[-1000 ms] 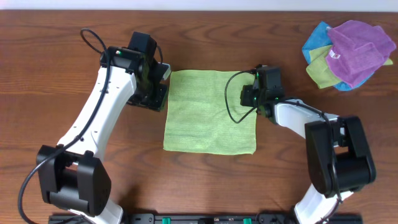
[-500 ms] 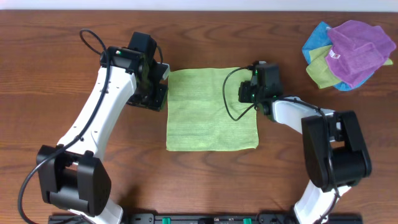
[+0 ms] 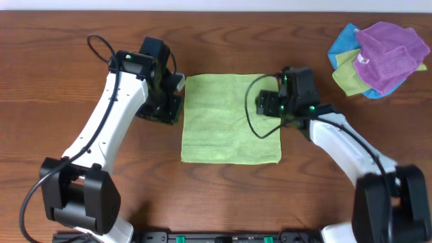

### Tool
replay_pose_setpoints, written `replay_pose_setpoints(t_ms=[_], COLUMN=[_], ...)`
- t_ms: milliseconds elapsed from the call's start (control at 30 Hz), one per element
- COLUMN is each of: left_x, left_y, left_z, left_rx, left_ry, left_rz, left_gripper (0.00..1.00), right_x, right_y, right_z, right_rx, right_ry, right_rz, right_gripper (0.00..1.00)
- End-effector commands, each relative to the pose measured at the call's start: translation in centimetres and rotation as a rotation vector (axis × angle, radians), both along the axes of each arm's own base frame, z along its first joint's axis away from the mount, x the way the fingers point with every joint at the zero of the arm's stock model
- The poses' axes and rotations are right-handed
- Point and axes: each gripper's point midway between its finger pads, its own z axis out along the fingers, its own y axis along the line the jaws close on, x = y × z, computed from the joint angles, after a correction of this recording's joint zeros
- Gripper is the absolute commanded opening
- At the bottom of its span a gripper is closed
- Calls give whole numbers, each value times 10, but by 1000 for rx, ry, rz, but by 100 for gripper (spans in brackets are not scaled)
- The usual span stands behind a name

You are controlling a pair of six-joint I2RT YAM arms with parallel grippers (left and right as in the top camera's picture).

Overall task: Fold the cloth
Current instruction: 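Move both grippers down to the cloth's near corners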

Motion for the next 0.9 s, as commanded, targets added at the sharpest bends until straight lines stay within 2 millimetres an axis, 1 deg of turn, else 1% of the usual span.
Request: replay_pose_setpoints(t_ms=[0,100,167,233,267,367,433,533,600,633,667,733,767,800,867], left_x=[-18,-35,-47,-63,-71,-97,-109,-116,-118,-120,-123,-124,-123,-119,-109], left_y=[0,3,2,2,3,9,9,5,6,6,7,7,7,8,5], left_z=[0,-5,-9,-10,-9,-1,3,0,-11,-20,-33,-57,-65,-74,-86], left_rx=[-9,-3,-15,-35,-42,-54,-95,-160,-183,-192,-199,-209,-213,-215,-239], left_ry=[70,137,163,188,191,141,64,-59,-124,-139,-143,-144,-147,-159,-194], left_rz=[-46,-61,-80,-79,-78,-73,-51,15,71,110,153,215,237,265,319], left_gripper=[28,27,27,24,24,24,30,45,49,50,50,51,50,50,50], right_x=[-28,-64,-81,-92,-95,-102,-113,-136,-152,-158,-163,-164,-163,-162,-158], right_y=[-3,-9,-9,-10,-11,-13,-16,-21,-19,-16,-11,-7,-7,-5,0], right_z=[12,16,22,32,38,56,60,47,33,27,24,20,19,19,20], right_rx=[29,17,29,34,36,35,30,29,63,97,147,195,208,221,254], right_ry=[83,189,229,232,219,165,145,159,172,169,156,117,97,69,16], right_rz=[-72,-65,-49,-46,-45,-13,4,11,17,17,21,5,0,8,35], right_gripper=[82,85,86,86,86,87,88,89,88,88,88,88,88,88,88])
